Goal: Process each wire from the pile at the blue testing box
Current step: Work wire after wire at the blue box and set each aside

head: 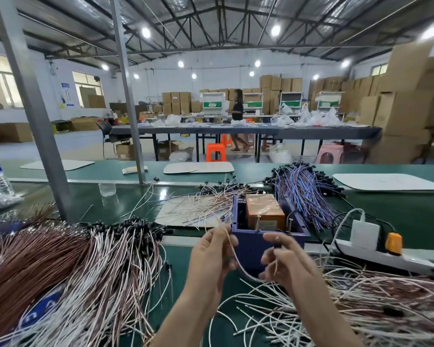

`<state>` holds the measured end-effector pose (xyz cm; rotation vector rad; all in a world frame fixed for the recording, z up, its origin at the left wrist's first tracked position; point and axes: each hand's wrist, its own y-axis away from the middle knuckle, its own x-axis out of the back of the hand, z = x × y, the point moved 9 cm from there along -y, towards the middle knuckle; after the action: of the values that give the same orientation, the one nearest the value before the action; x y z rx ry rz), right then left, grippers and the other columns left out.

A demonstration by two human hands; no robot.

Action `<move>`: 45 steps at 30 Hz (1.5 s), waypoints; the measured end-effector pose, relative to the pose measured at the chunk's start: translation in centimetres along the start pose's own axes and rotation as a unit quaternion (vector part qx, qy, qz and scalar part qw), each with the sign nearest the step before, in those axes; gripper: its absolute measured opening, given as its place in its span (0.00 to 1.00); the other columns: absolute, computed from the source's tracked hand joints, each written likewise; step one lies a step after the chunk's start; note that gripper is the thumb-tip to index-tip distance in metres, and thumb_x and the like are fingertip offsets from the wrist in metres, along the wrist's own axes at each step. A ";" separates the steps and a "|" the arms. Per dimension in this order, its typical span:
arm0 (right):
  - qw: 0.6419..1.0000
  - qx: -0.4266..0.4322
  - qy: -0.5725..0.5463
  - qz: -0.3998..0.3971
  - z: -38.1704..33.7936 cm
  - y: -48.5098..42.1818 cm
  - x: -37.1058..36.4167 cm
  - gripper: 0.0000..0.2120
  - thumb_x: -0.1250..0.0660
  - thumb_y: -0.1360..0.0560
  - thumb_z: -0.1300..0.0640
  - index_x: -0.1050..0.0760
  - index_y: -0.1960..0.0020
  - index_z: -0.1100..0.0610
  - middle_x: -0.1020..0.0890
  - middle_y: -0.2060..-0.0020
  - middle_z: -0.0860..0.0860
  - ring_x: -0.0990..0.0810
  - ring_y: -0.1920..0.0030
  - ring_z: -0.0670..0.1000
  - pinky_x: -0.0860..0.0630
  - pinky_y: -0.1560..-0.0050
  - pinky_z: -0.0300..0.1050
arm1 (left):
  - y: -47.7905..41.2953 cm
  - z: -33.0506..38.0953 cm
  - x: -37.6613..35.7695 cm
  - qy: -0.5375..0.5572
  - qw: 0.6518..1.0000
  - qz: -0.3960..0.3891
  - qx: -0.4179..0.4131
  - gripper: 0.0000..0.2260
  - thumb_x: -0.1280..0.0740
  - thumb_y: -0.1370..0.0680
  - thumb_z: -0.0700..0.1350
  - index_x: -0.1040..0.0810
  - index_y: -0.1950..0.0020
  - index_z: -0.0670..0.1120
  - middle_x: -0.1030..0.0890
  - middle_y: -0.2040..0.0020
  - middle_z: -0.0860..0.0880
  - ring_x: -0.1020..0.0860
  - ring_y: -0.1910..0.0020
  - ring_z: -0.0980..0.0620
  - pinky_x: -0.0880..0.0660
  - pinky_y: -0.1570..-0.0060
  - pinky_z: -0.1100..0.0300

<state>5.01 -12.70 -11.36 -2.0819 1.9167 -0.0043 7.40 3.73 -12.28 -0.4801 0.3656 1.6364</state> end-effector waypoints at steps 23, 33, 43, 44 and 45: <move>0.975 -0.036 -0.174 0.133 3.9 -2.2 5.8 0.13 0.33 0.27 0.51 0.14 0.48 0.53 0.24 0.67 0.52 0.24 0.70 0.48 0.17 0.62 0.45 | 2.0 -6.5 -1.4 -0.465 0.871 -0.066 -0.143 0.08 0.37 0.18 0.57 0.27 0.54 0.56 0.22 0.66 0.60 0.26 0.67 0.59 0.29 0.62 0.62; 0.981 0.033 -0.033 0.190 3.2 -1.7 7.7 0.10 0.35 0.20 0.52 0.15 0.46 0.45 0.30 0.72 0.47 0.33 0.74 0.45 0.31 0.76 0.40 | 2.2 -6.9 -1.5 -0.509 0.845 -0.091 -0.137 0.08 0.38 0.19 0.59 0.28 0.54 0.57 0.23 0.66 0.58 0.28 0.67 0.56 0.28 0.60 0.59; 0.960 0.054 0.109 0.252 3.8 0.4 7.8 0.10 0.36 0.19 0.52 0.16 0.49 0.44 0.34 0.77 0.45 0.41 0.77 0.44 0.43 0.79 0.36 | 1.3 -3.2 0.5 -0.427 0.873 0.076 -0.223 0.08 0.40 0.17 0.52 0.22 0.46 0.61 0.19 0.59 0.61 0.23 0.65 0.61 0.29 0.63 0.68; 0.957 0.057 0.123 0.256 3.8 0.8 7.6 0.09 0.36 0.19 0.52 0.17 0.49 0.43 0.33 0.78 0.45 0.40 0.77 0.43 0.42 0.79 0.36 | 0.9 -3.1 0.5 -0.422 0.876 0.083 -0.219 0.08 0.40 0.17 0.51 0.21 0.45 0.59 0.19 0.61 0.60 0.24 0.66 0.61 0.30 0.64 0.68; 0.953 0.062 0.140 0.262 3.7 1.1 7.5 0.09 0.37 0.19 0.51 0.18 0.49 0.42 0.32 0.78 0.45 0.40 0.77 0.42 0.41 0.79 0.36 | 0.4 -3.0 0.3 -0.418 0.878 0.087 -0.214 0.08 0.39 0.17 0.50 0.20 0.44 0.56 0.20 0.63 0.61 0.25 0.68 0.62 0.30 0.65 0.69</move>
<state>5.50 -19.25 -16.70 -1.5011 2.5118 -0.3062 7.29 2.47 -15.08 -0.0202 -0.6307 1.9372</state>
